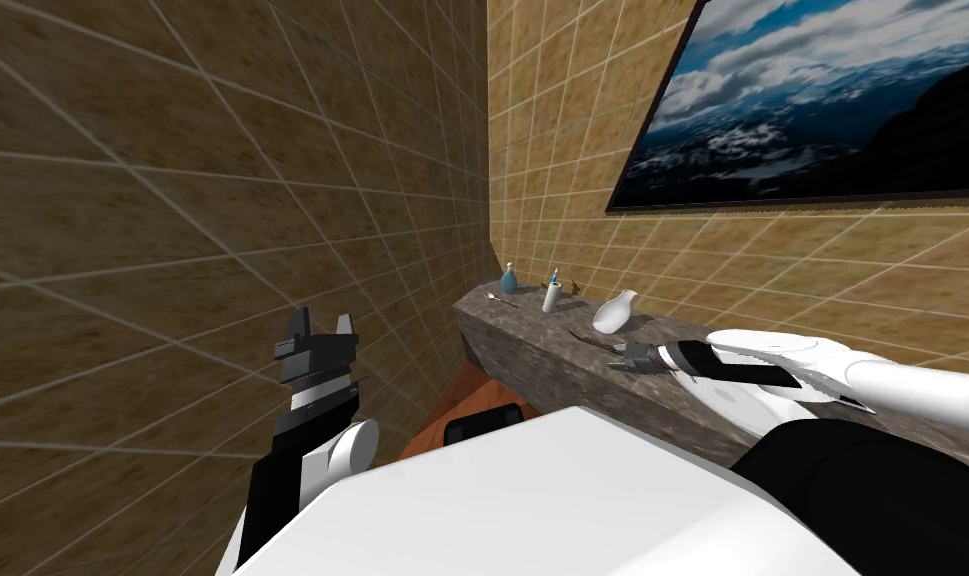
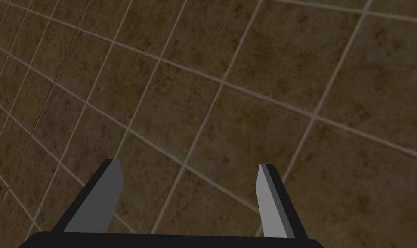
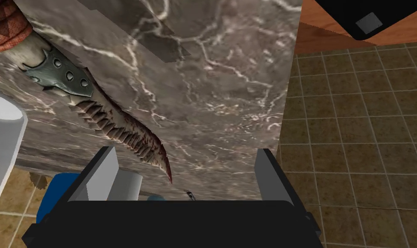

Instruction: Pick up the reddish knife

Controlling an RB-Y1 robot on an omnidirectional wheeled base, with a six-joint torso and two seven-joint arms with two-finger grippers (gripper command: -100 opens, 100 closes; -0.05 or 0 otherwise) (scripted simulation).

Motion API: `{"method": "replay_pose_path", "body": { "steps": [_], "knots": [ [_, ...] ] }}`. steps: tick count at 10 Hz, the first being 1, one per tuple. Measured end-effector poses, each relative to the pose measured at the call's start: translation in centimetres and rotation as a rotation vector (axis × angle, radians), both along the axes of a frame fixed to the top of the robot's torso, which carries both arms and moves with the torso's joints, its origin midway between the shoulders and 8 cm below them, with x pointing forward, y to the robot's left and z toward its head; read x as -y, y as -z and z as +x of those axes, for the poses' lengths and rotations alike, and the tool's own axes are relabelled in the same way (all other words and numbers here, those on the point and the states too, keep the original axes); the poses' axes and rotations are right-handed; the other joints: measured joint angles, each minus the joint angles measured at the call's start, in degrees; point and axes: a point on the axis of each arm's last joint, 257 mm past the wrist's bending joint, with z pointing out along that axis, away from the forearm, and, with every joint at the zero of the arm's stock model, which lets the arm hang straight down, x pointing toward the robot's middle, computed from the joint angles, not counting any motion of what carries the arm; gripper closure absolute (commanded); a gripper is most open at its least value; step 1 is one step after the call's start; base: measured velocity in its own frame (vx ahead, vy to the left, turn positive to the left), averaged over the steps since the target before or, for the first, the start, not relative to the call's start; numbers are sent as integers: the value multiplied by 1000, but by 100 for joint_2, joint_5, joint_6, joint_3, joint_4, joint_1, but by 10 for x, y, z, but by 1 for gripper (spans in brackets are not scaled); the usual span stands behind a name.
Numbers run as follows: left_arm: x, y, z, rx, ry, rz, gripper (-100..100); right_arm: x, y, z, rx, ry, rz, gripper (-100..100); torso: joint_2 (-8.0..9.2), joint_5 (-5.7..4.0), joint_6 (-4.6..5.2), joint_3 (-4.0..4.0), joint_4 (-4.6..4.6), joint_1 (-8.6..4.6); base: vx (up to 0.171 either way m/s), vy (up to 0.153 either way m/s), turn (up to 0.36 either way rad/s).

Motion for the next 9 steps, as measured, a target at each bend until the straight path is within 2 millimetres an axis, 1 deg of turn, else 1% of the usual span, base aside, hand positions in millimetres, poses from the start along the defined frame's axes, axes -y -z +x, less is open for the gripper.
{"method": "replay_pose_path", "body": {
  "steps": [1, 3, 4, 5, 6, 8, 9],
  "knots": [
    [0, 0, 0, 0, 0, 0, 0, 16, 0, -11, -41, -12, -41, -100, -7, 1, 0, -4, -2, 4, 95, 52, 231],
    [0, 0, 0, 0, 0, 0, 0, 42, 0, -40, -136, -38, -113, -100, -24, 1, 0, -14, -6, 3, 122, 47, 200],
    [0, 0, 0, 0, 0, 0, 0, 58, -2, -55, -183, -46, -145, -100, -32, 0, 1, -19, -8, -1, 86, 2, 72],
    [0, 0, 0, 0, 0, 0, 0, 63, -1, -62, -206, -53, -156, -100, -19, -4, 5, -12, -5, -13, 18, -7, -19],
    [0, 0, 0, 0, 0, 0, 0, 62, -1, -65, -215, -55, -157, -100, 5, -5, 8, 2, 1, -17, 27, -6, 115],
    [0, 0, 0, 0, 0, 0, 0, 67, 0, -81, -258, -61, -175, -100, 8, -6, 7, 4, 2, -19, 62, -8, 109],
    [0, 0, 0, 0, 0, 0, 0, 72, 3, -102, -312, -67, -190, -100, -7, -6, 4, -4, -1, -20, 105, -21, 141]
  ]
}}
